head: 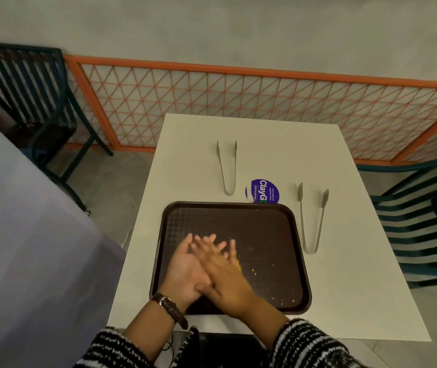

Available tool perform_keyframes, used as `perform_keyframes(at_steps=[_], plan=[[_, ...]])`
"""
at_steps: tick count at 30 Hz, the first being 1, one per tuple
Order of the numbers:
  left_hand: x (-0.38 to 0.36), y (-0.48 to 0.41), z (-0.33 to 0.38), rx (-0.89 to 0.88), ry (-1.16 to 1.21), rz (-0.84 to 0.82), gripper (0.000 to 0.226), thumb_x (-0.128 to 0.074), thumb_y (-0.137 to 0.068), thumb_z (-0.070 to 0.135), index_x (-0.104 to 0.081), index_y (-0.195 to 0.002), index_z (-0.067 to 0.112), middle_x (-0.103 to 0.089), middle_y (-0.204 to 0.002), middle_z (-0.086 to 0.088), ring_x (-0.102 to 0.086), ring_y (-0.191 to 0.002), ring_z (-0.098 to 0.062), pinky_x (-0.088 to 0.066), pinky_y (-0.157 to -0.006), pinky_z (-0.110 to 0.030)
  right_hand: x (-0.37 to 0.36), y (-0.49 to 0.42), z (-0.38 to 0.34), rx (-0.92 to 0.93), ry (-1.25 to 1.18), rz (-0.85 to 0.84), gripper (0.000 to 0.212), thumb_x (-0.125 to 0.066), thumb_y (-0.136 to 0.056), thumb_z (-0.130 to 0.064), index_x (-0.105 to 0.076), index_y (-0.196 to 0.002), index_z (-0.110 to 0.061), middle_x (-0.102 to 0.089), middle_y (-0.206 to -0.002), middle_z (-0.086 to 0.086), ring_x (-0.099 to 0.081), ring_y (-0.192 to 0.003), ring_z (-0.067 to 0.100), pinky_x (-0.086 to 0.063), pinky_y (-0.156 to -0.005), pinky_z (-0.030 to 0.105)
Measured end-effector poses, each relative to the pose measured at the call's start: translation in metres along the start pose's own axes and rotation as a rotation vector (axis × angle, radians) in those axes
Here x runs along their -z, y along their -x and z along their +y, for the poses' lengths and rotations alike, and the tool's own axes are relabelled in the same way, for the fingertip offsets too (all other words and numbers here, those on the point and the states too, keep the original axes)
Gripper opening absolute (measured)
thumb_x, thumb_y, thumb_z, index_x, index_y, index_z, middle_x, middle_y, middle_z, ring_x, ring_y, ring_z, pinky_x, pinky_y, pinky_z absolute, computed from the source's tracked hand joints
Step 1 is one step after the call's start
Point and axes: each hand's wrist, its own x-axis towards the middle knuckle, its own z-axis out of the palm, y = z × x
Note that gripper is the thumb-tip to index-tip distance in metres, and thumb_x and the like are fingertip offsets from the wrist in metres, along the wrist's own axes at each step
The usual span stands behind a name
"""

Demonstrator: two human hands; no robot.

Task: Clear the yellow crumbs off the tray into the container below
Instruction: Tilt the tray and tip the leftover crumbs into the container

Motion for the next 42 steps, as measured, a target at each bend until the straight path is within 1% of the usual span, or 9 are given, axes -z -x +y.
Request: perform_keyframes(at_steps=[4, 8, 12, 20, 24, 27, 33, 37, 42], plan=[[0.037, -0.023, -0.004, 0.072, 0.003, -0.145, 0.051, -0.028, -0.096, 0.038, -0.039, -0.139, 0.012, -0.045, -0.142, -0.012, -0.044, -0.129, -0.029, -0.037, -0.099, -0.043, -0.007, 0.023, 0.051, -0.379, 0.19, -0.227, 0.073, -0.011, -0.085, -0.069, -0.003, -0.149, -0.034, 0.008, -0.157, -0.013, 0.013, -0.146, 0.019, 0.018, -0.111, 0.053], [0.084, -0.056, -0.012, -0.126, -0.365, 0.052, 0.036, -0.034, -0.097, 0.028, -0.051, -0.127, 0.015, -0.057, -0.128, -0.005, -0.054, -0.116, -0.022, -0.038, -0.102, -0.039, -0.004, 0.065, 0.067, -0.654, 0.145, -0.24, 0.029, -0.04, -0.096, -0.035, -0.057, -0.115, -0.021, -0.058, -0.125, 0.004, -0.05, -0.12, 0.022, -0.029, -0.099, 0.036], [0.137, -0.083, -0.029, -0.267, -0.985, 0.492, 0.037, -0.055, -0.088, 0.015, -0.053, -0.125, 0.009, -0.051, -0.131, -0.017, -0.051, -0.117, -0.034, -0.041, -0.102, -0.043, -0.01, 0.101, 0.06, -0.803, 0.065, -0.166, 0.019, -0.045, -0.095, -0.031, -0.057, -0.085, -0.021, -0.064, -0.091, 0.005, -0.061, -0.092, 0.025, -0.031, -0.069, 0.028], [0.169, -0.092, -0.067, -0.227, -1.159, 0.43, 0.025, -0.054, -0.083, 0.001, -0.06, -0.107, -0.004, -0.066, -0.105, -0.023, -0.06, -0.095, -0.037, -0.043, -0.072, -0.031, -0.041, 0.117, 0.057, -1.149, -0.3, -0.119, 0.034, -0.042, -0.096, -0.039, -0.057, -0.074, -0.018, -0.07, -0.083, 0.012, -0.066, -0.065, 0.025, -0.052, -0.064, 0.032], [0.183, -0.077, -0.105, 0.05, -1.163, 0.292, 0.036, -0.071, -0.066, 0.004, -0.057, -0.099, -0.001, -0.066, -0.094, -0.017, -0.064, -0.09, -0.031, -0.052, -0.076, -0.034, -0.066, 0.129, 0.026, -1.345, -0.745, -0.262, 0.04, -0.032, -0.099, -0.044, -0.054, -0.085, -0.013, -0.065, -0.073, 0.004, -0.059, -0.044, 0.013, -0.043, -0.045, 0.022], [0.178, -0.047, -0.141, 0.113, -1.079, 0.174, 0.028, -0.07, -0.065, -0.008, -0.062, -0.092, -0.008, -0.067, -0.081, -0.014, -0.064, -0.068, -0.025, -0.052, -0.046, -0.019, -0.084, 0.155, 0.007, -1.354, -0.889, -0.34, 0.036, -0.025, -0.101, -0.041, -0.049, -0.1, -0.014, -0.067, -0.084, 0.004, -0.063, -0.06, 0.017, -0.042, -0.055, 0.025], [0.176, 0.009, -0.235, 0.407, -0.647, -0.006, 0.047, -0.087, -0.047, 0.007, -0.054, -0.08, 0.011, -0.062, -0.07, -0.005, -0.062, -0.041, -0.01, -0.051, -0.043, -0.025, -0.083, 0.231, -0.008, -1.348, -0.982, -0.087, 0.018, -0.03, -0.1, -0.027, -0.048, -0.097, -0.028, -0.063, -0.095, 0.001, -0.062, -0.074, 0.015, -0.044, -0.066, 0.03], [0.178, 0.038, -0.273, 0.115, -0.18, 0.144, 0.026, -0.057, -0.088, 0.029, -0.055, -0.111, 0.017, -0.063, -0.107, -0.006, -0.065, -0.093, -0.021, -0.052, -0.085, -0.041, -0.081, 0.309, -0.004, -1.317, -0.931, 0.0, 0.017, -0.032, -0.1, -0.029, -0.048, -0.102, -0.032, -0.064, -0.097, -0.001, -0.06, -0.082, 0.021, -0.048, -0.072, 0.035], [0.181, 0.077, -0.315, -0.063, -0.169, 0.265, 0.038, -0.039, -0.095, 0.043, -0.061, -0.108, 0.015, -0.063, -0.105, -0.007, -0.059, -0.094, -0.02, -0.051, -0.073, -0.035, -0.08, 0.427, -0.008, -1.335, -0.953, 0.083, 0.023, -0.026, -0.102, -0.033, -0.045, -0.115, -0.03, -0.062, -0.104, 0.0, -0.061, -0.098, 0.027, -0.052, -0.076, 0.038]])
